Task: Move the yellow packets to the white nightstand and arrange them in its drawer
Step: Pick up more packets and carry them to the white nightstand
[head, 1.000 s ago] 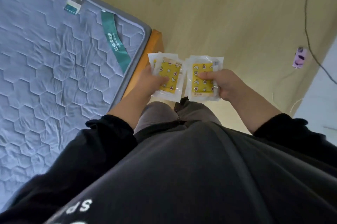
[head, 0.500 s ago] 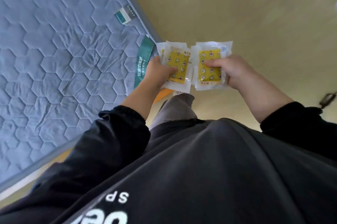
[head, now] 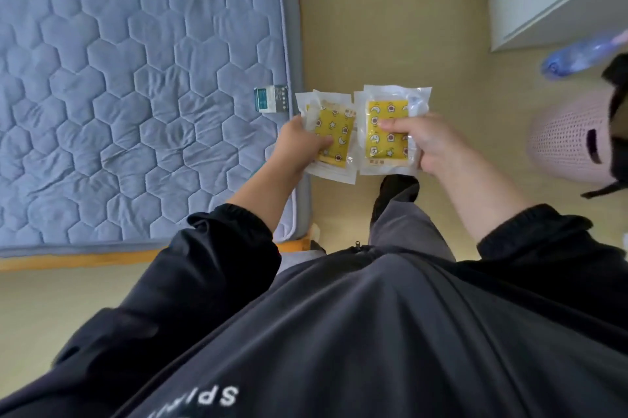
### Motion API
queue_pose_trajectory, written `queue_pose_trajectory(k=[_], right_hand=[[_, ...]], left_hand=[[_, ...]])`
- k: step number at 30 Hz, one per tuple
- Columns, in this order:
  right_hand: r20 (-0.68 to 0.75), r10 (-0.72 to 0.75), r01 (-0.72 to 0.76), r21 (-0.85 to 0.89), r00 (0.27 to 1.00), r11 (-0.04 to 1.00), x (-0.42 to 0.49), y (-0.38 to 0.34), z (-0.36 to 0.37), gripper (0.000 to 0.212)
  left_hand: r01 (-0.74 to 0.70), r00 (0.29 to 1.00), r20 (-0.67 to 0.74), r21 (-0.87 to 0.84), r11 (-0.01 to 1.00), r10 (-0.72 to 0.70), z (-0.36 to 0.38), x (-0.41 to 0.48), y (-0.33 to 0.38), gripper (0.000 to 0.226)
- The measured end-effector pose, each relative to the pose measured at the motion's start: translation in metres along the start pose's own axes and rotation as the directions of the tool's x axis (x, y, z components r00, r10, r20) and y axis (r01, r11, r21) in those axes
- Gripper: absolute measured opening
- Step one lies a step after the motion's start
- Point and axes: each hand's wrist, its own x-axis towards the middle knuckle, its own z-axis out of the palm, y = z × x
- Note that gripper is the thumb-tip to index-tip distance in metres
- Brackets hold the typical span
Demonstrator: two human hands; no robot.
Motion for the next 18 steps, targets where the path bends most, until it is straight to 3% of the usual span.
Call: queue_pose_trajectory(k=[4, 10, 18], right_hand=[[0.007, 0.006, -0.005, -0.076, 1.0, 0.997, 0.046, -0.097, -0.053, 0.018], [-0.014, 0.015, -0.016, -0.054, 1.0, 0.998, 0.103, -0.221, -0.125, 0.017], [0.016, 0.024, -0.023, -0.053, 1.0, 0.998, 0.187, -0.365, -0.087, 0.017]], left_hand=[[0.013, 0.999, -0.043, -0.091, 0.996, -0.017, 0.059, 0.041, 0.084, 0.027], [0.014, 1.0, -0.008, -0.162, 0.987, -0.015, 0.129, 0.094, 0.218, 0.025], [-0.037, 0.998, -0.054, -0.13, 0.991, 0.03, 0.088, 0.189, 0.346, 0.029]])
